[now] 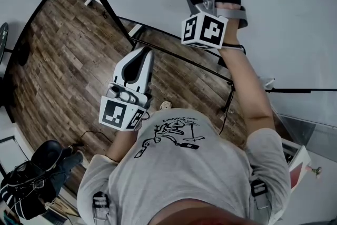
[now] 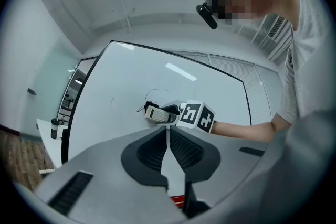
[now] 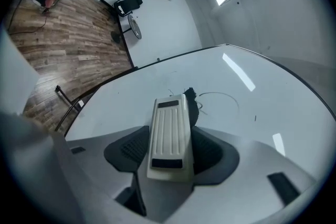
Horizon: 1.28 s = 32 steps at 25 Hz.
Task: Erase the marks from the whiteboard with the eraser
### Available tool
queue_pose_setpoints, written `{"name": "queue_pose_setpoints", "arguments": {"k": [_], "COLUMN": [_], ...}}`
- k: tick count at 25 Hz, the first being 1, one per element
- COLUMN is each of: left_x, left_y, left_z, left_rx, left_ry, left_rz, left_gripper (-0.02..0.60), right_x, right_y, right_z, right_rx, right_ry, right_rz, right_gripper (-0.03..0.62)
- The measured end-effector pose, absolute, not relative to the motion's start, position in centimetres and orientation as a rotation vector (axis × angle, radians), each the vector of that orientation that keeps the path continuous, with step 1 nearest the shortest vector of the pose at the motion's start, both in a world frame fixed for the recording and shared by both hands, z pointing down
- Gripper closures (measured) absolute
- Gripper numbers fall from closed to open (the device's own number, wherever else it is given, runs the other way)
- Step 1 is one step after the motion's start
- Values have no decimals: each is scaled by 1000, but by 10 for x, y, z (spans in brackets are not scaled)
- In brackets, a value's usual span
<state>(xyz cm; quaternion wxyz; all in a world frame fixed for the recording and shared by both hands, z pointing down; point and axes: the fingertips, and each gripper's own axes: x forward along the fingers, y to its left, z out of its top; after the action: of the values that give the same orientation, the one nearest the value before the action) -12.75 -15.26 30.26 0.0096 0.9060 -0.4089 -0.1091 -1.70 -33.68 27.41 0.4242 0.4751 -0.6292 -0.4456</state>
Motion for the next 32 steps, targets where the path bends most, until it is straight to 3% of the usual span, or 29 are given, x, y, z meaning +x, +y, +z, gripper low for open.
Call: {"name": "queue_pose_setpoints", "arguments": {"k": [8,21,32], "left_x": [-134,-143,-158], "left_y": [-147,-140,-143], "left_z": [302,294,296], "left_rx": [2824,2841,2822], "left_ry": [-1280,-1293,-1322], "left_rz": [-351,-376,-377], "left_gripper": [546,546,546], "right_x": [-24,-13,-8], "right_y": [-335,-305,-329], "right_z": [280,132,122], "right_rx": [1126,1415,1470], "right_ry": [-1591,-1651,-1528], "right_rz": [-1066,-1227,-1227], "right_gripper": [333,335,336]}}
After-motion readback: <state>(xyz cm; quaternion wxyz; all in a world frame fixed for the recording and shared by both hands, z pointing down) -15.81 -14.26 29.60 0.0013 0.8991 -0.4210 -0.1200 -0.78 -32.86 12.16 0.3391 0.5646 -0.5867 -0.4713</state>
